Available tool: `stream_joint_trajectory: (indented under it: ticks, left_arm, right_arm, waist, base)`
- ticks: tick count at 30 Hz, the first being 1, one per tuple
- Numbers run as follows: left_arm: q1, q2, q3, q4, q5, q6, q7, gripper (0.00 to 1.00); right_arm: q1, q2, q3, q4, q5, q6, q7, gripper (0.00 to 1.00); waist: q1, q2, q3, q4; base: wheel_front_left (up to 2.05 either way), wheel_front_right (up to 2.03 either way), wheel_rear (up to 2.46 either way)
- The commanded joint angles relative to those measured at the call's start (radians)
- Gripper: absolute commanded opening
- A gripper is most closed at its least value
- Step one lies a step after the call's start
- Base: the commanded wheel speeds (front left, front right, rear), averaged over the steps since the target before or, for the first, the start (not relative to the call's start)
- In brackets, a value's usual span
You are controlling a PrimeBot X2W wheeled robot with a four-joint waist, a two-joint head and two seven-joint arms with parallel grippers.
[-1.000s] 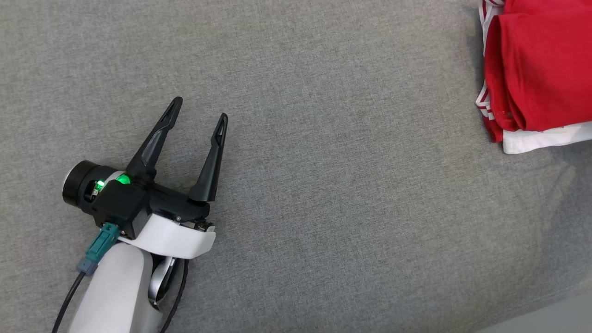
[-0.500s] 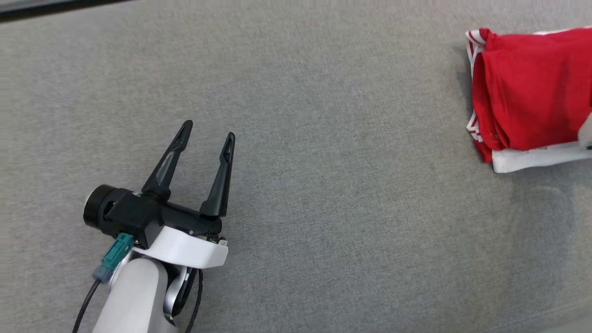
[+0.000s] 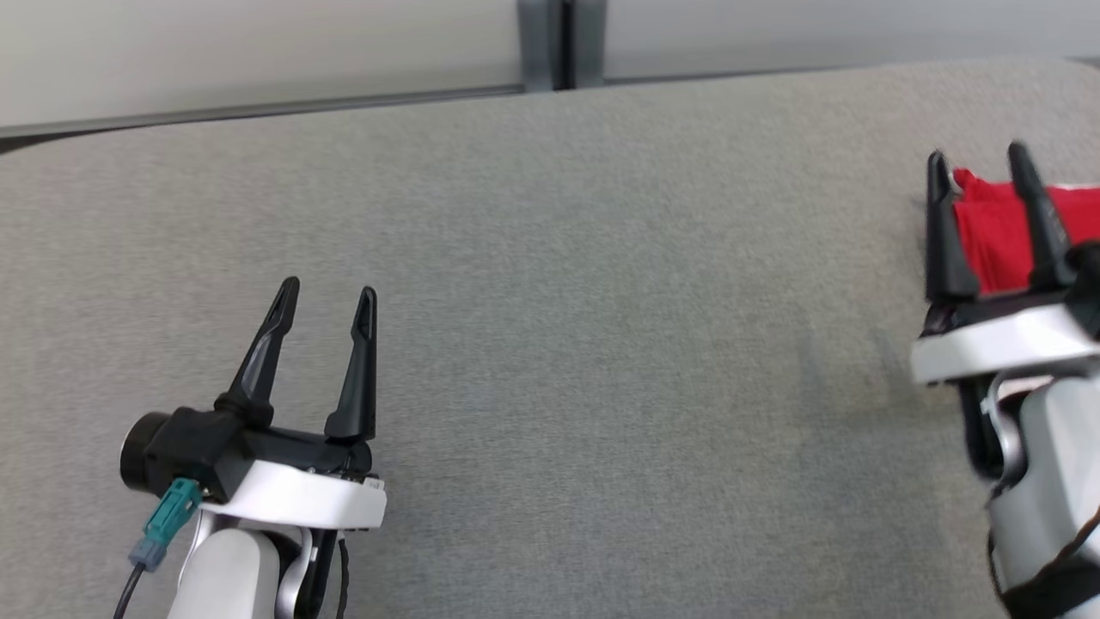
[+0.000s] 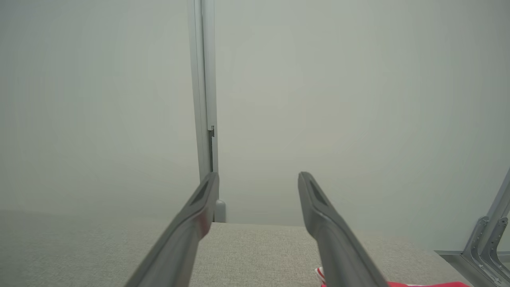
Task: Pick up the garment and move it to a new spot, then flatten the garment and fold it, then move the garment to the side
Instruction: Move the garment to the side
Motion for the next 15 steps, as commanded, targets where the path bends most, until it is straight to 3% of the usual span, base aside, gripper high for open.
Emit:
stream_joint_trajectory:
  ticks: [1, 11, 15]
  left_arm:
    - [0.019, 0.001, 0.005, -0.002, -0.012, 0.009, 0.0, 1.0]
    - [0.094, 0.001, 0.003, 0.005, -0.03, 0.031, 0.0, 1.0]
    - [0.129, 0.001, 0.002, 0.004, 0.014, 0.048, 0.0, 1.0]
  right_arm:
    - [0.056, 0.025, -0.003, -0.043, 0.012, -0.002, 0.0, 1.0]
    - [0.243, 0.136, 0.006, -0.144, -0.01, -0.002, -0.001, 1.0]
    - [0.317, 0.156, 0.017, -0.175, -0.06, -0.001, -0.001, 1.0]
  waist:
    - [0.0, 0.0, -0.056, 0.053]
    - [0.0, 0.0, -0.122, 0.087]
    - [0.0, 0.0, -0.141, 0.085]
  base:
    - [0.0, 0.0, 0.0]
    - [0.0, 0.0, 0.0]
    - [0.0, 0.0, 0.0]
